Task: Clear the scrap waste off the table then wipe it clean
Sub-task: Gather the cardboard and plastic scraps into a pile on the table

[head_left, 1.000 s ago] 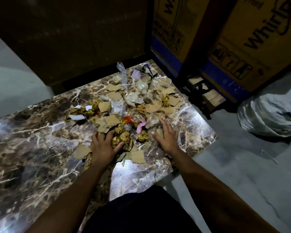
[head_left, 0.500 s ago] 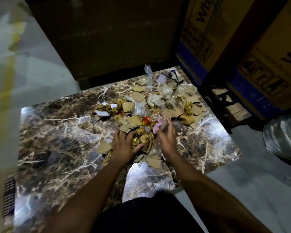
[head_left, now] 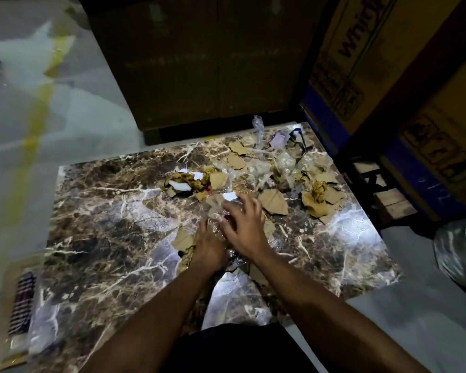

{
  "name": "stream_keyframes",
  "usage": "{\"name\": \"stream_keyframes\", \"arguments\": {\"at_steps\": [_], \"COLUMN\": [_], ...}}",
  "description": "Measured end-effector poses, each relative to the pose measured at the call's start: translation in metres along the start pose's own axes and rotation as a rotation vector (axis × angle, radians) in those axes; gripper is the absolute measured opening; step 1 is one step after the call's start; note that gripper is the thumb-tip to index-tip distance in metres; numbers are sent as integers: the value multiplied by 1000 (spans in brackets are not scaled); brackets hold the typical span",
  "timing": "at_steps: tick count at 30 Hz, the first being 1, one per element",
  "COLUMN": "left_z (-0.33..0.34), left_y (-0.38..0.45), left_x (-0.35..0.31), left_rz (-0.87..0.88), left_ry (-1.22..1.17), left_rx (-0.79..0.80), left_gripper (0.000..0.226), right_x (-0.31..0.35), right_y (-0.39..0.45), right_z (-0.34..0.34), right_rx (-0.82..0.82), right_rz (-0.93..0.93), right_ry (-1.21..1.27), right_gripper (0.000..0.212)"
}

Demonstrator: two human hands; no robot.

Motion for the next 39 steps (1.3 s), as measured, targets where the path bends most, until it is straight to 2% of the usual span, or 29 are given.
{"name": "stream_keyframes", "arguments": {"at_steps": [2, 5, 7, 10, 12, 14, 17, 18, 21, 24, 26, 28, 31, 33, 36, 39], "left_z": [8, 20, 25, 10, -6, -10, -12, -15, -27, -45, -58, -67, -79, -66, -19, 26], "left_y": [3, 8, 13, 6, -1, -5, -9, -8, -6, 1, 3, -1, -25, -50, -84, -97], "left_x": [3, 15, 21, 25, 34, 44, 46, 44, 44, 60, 68, 83, 109, 126, 148, 152], "left_rz": [10, 49, 102, 123, 66, 0, 8, 20, -36, -83, -77, -97, -76, -82, -124, -97], "left_ry": [-24, -145, -227, -506, -676, -757, -799, -820, -1116, -1274, -1283, -1264, -1073, -873, -449, -114], "left_rx": [21, 22, 2, -50, -123, -118, -75, -81, -113, -200, -216, -255, -350, -320, -153, -48], "left_gripper": [54, 92, 105, 112, 127, 139, 128, 117, 80, 74, 68, 60, 63, 83, 134, 157], "right_x": [8, 11, 15, 22, 20, 15, 8, 7, 4, 5, 4, 4, 3, 4, 6, 6], "right_y": [2, 8, 10, 15, 17, 15, 11, 12, 12, 12, 13, 14, 13, 14, 14, 13], "right_z": [8, 13, 15, 18, 22, 29, 37, 38, 41, 41, 42, 41, 40, 39, 39, 39], "right_rx": [63, 95, 76, 41, 62, 105, 154, 173, 203, 202, 198, 191, 194, 182, 164, 155], "right_rz": [-22, -42, -84, -77, -49, -47, -46, -42, -42, -44, -45, -52, -58, -61, -70, -73], "right_ry": [-165, -363, -469, -511, -502, -515, -518, -518, -513, -521, -525, -519, -518, -515, -499, -490], "right_gripper": [47, 48, 49, 53, 59, 64, 66, 67, 65, 63, 62, 62, 61, 60, 58, 55]}}
Point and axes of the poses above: each hand's wrist, its own y-axis towards the middle knuckle, its own z-axis out of the palm, x = y × z, the point moved 9 cm from there along y, towards the middle knuckle, and after that the axes turned 1 degree about z, right-handed, at the moved point
